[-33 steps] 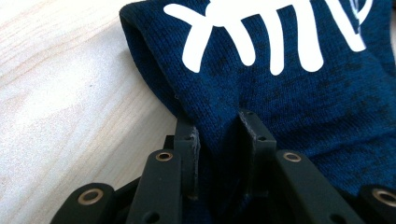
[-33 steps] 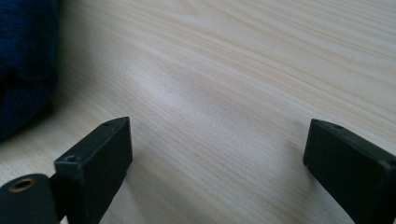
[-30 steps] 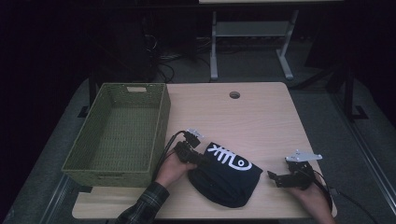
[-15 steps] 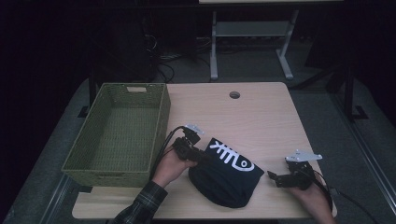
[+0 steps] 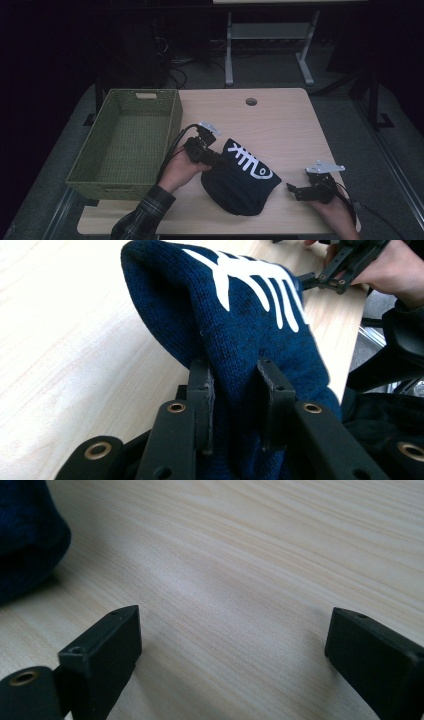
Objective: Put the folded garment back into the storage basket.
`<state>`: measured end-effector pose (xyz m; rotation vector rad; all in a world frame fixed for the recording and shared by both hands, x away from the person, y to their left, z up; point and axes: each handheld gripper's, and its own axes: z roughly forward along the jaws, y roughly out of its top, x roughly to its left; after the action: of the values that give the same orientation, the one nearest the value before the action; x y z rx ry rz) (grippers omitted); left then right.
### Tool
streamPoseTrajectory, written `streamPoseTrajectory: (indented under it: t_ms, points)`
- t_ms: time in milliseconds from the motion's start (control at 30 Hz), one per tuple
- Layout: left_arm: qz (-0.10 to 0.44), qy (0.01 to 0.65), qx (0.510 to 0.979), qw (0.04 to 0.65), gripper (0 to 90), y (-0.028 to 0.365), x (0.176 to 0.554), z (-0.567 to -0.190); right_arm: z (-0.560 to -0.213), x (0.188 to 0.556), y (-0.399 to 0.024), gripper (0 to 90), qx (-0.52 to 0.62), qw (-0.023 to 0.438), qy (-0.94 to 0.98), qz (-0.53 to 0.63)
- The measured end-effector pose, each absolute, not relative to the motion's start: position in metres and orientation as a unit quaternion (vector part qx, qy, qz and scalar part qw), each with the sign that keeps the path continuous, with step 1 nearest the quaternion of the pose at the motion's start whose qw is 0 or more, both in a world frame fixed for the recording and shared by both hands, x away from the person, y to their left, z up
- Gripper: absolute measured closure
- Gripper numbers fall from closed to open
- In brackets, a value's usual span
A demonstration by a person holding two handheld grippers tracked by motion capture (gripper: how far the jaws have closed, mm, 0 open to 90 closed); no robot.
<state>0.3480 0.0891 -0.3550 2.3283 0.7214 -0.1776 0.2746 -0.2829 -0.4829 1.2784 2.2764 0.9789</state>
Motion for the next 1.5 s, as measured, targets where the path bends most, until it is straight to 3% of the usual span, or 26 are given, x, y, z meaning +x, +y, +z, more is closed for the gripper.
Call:
streamPoseTrajectory:
  t_ms: [633, 1500]
  points:
    - [-0.084, 0.293, 0.883, 0.357, 72.0, 0.124, 0.358, -0.302, -0.483, 0.275, -0.283, 7.7, 0.452, 0.176, 0.803, 0.346]
    - [-0.03, 0.348, 0.868, 0.354, 71.7, 0.214, 0.362, -0.223, -0.483, 0.275, -0.283, 7.8, 0.454, 0.176, 0.802, 0.346]
